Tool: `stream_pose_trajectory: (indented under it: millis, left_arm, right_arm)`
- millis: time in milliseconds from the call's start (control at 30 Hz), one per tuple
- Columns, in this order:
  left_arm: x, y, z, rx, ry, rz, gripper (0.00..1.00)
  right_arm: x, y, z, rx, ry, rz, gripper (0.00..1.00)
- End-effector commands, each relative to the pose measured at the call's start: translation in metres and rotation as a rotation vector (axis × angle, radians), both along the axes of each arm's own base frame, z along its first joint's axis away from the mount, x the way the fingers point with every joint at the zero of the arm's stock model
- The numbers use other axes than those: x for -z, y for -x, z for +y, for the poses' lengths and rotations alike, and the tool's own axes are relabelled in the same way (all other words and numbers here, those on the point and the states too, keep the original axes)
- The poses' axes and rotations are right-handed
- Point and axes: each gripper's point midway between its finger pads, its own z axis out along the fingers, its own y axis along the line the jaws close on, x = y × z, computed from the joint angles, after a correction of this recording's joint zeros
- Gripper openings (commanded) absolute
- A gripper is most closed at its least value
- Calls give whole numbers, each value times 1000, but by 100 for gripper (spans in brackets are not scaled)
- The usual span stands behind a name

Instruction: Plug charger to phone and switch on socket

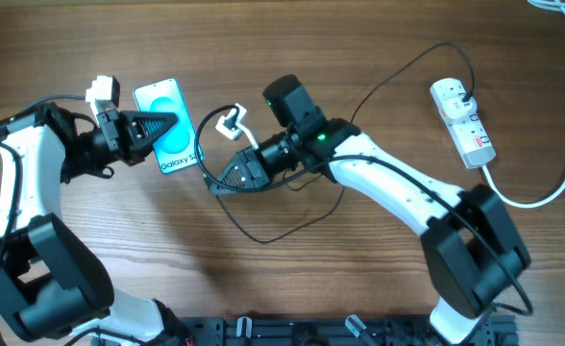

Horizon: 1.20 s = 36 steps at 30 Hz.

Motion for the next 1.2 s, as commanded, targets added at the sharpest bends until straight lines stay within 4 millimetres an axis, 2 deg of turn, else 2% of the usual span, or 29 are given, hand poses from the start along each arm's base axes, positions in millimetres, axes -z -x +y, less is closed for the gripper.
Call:
stream_pose_trajectory:
  millis: [0,100,200,267,400,500,600,667,800,900,967,1067,1167]
  left_arm:
    - [-13,1,-1,-11,21,-50,4]
    - [-14,2,0,-14,28,-32,4]
    - [-15,5,4,-33,66,56,4]
    - [-18,10,6,-50,87,101,4]
    - [-38,25,2,-58,59,39,4]
    - [-40,25,2,-58,36,-13,4]
    - [-33,14,10,-64,22,-31,4]
    - [-26,6,14,-63,14,18,4]
    - [11,-14,22,-101,-114,260,4]
    - [13,-29,5,-85,-122,307,4]
    - [9,-34,-17,-35,-121,301,4]
    - [-13,-32,-46,83,-50,194,4]
    - [-40,-31,-54,172,14,12,4]
  right_arm:
    - [-34,-3,-2,76,0,-72,4]
    - [-50,11,-3,43,-28,-82,4]
    - [-46,33,1,-11,-8,-71,4]
    - [-44,38,0,-17,8,-69,4]
    - [-48,43,-15,21,71,-125,4]
    - [-54,45,-24,48,97,-182,4]
    - [-53,39,-25,84,116,-217,4]
    - [-54,39,-25,84,111,-220,4]
    - [-60,35,-21,93,84,-240,4]
    - [-63,32,-19,102,71,-244,4]
    - [-63,33,-19,103,73,-239,4]
    - [-66,32,-18,121,75,-196,4]
    - [-90,31,-12,105,-24,-161,4]
